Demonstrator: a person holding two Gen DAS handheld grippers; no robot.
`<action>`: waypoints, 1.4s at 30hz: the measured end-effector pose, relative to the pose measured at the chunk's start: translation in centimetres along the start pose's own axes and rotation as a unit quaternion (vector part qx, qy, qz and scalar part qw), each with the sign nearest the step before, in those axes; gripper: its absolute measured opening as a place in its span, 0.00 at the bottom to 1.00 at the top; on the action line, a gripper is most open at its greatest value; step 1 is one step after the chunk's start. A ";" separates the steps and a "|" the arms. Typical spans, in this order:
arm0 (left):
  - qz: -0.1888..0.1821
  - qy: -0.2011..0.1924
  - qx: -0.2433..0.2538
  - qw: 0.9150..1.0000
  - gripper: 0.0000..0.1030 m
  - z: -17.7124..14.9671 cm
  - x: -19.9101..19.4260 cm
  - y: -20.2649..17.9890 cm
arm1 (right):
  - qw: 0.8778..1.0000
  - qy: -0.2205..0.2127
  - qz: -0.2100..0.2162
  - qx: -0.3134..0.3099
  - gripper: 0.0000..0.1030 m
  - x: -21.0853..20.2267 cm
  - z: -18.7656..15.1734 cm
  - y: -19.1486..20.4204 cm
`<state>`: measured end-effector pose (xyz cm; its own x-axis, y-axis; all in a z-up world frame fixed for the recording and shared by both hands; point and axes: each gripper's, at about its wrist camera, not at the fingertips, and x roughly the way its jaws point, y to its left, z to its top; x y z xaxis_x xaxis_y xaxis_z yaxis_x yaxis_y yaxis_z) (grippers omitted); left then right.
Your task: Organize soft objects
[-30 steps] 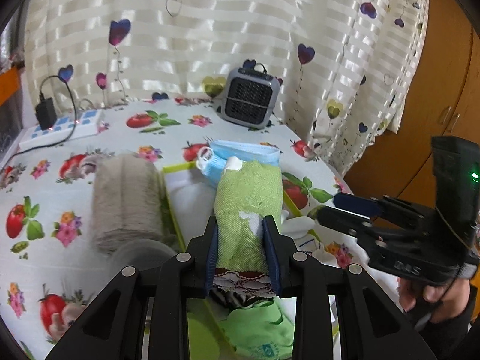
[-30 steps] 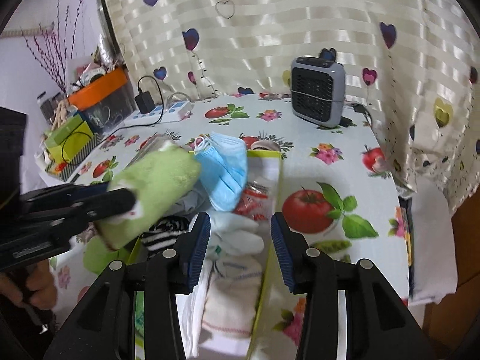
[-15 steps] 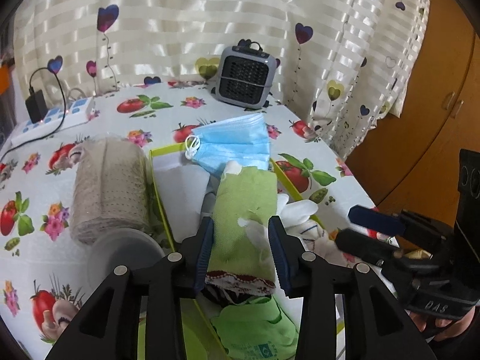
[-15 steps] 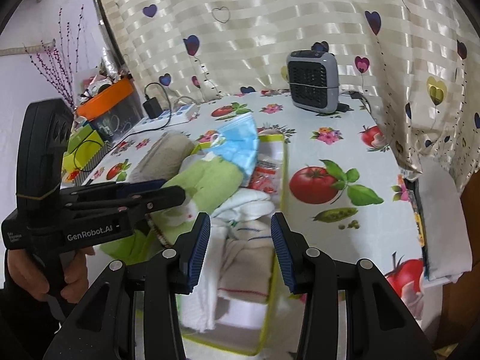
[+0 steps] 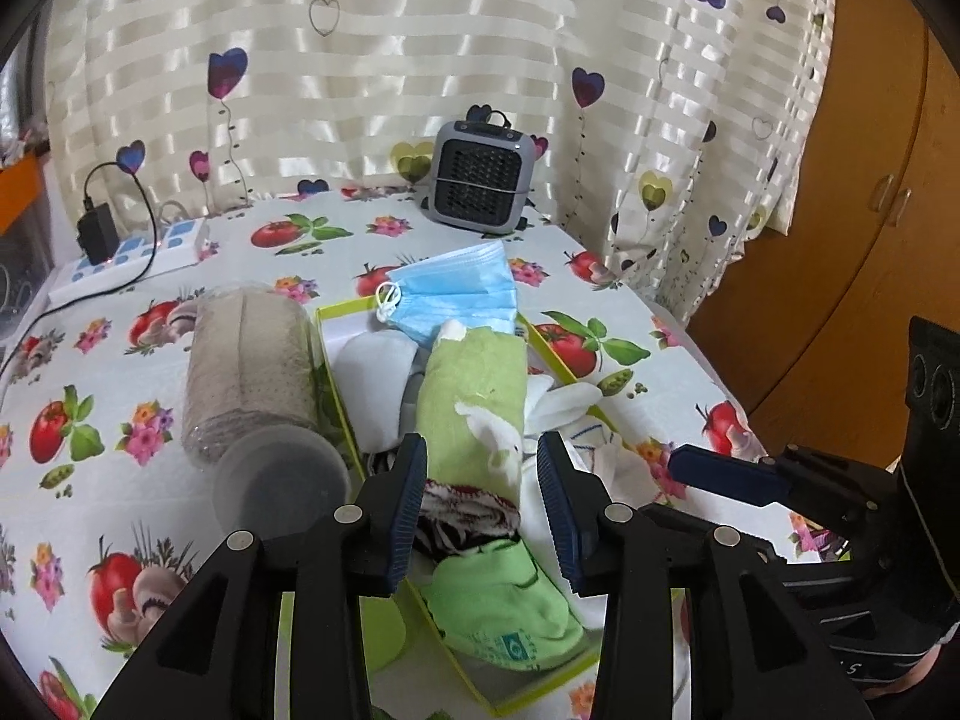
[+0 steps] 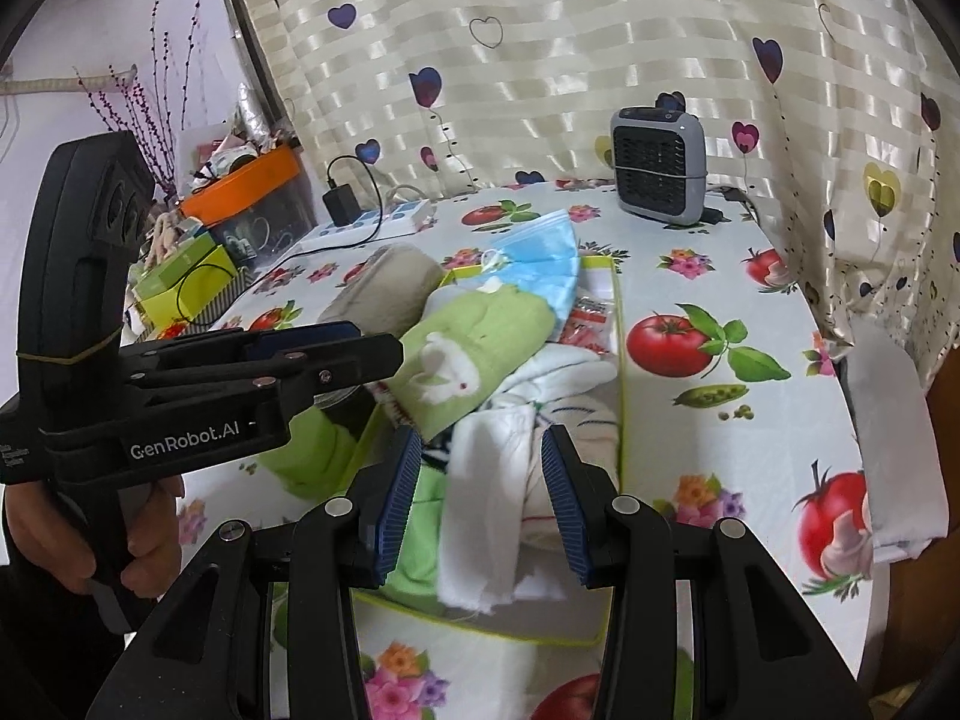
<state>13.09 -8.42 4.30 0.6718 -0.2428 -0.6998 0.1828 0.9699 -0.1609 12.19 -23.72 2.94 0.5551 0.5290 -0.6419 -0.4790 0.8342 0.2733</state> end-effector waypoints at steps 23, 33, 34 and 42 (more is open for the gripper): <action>0.001 -0.017 0.003 1.000 0.36 -4.7 -5.4 -0.5 | 0.999 -0.004 -0.032 -0.026 0.42 -3.1 -2.3 4.6; 0.011 -0.015 -0.009 1.000 0.36 -7.6 -7.0 -0.4 | 0.997 -0.006 -0.054 -0.048 0.42 -4.1 -4.1 7.0; 0.012 -0.014 -0.009 1.000 0.36 -7.8 -7.0 -0.4 | 0.997 -0.005 -0.055 -0.049 0.42 -4.1 -4.3 7.2; 0.028 0.000 -0.016 0.999 0.36 -9.0 -6.4 0.4 | 0.997 0.004 -0.056 -0.051 0.42 -3.7 -5.3 7.9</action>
<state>2.38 -6.32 2.49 0.6797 -0.1885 -0.7089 0.1220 0.9820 -0.1441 2.72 -19.88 3.64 0.6042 0.4310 -0.6702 -0.4811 0.8678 0.1243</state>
